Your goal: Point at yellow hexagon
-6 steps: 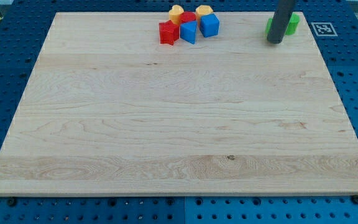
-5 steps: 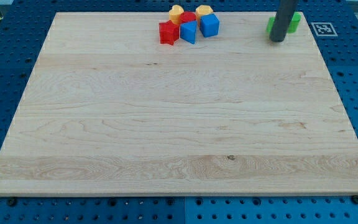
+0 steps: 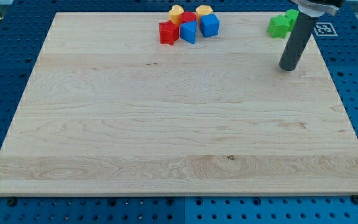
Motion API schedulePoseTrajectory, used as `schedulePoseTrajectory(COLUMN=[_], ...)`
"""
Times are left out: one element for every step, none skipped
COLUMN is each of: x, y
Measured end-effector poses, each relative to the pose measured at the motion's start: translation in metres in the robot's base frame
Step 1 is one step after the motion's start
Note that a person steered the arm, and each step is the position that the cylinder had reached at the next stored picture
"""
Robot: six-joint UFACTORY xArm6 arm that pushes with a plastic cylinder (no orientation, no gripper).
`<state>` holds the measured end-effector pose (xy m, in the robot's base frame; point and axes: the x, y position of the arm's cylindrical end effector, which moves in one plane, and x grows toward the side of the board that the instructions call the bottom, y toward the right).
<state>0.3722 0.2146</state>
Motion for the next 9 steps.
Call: schedulePoseTrajectory(x=[-0.004, -0.024, -0.049, -0.056, -0.069, -0.092, -0.102, -0.116, -0.145], y=[-0.001, -0.023, -0.050, -0.054, -0.058, -0.068, -0.072, -0.085, -0.107])
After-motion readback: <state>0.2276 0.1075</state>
